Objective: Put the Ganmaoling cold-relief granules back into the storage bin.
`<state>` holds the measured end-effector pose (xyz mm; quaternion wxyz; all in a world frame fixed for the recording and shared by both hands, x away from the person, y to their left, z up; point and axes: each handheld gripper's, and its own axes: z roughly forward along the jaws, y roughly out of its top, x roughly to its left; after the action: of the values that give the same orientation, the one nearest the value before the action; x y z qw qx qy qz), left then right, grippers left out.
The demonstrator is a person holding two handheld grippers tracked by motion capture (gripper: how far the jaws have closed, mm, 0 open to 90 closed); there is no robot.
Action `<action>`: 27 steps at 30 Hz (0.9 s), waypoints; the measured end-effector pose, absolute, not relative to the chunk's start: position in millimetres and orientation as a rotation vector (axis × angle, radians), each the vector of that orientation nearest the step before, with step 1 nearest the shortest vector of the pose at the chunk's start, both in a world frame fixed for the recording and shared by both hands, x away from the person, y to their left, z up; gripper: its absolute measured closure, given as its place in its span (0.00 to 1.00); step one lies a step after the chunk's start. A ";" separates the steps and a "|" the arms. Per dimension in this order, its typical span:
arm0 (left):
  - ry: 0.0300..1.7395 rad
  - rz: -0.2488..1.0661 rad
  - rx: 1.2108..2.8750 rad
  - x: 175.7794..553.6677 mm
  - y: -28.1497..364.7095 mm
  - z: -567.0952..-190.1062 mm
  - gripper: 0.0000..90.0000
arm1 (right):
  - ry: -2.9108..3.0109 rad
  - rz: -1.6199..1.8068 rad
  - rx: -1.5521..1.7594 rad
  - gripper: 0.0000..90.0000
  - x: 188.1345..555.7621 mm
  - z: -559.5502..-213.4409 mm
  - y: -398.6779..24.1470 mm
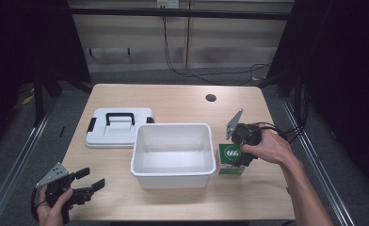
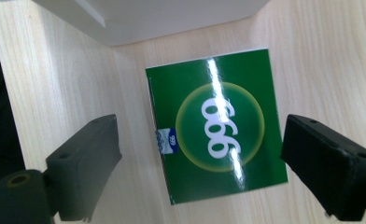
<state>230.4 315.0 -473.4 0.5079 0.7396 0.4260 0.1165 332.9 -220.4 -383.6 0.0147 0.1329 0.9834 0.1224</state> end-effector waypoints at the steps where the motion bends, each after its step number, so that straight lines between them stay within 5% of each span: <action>1: 1.026 0.281 1.783 230.3 315.0 -473.4 0.18 | 3.069 0.368 0.414 0.11 332.7 -384.8 -218.9; 27: 1.024 0.278 1.787 230.1 314.8 -473.7 0.18 | 3.090 0.118 0.232 0.10 344.8 -406.5 -202.8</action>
<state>230.1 314.8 -473.7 0.5072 0.7411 0.4246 0.1153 344.8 -202.8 -406.5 0.0203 0.0748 0.9963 0.0380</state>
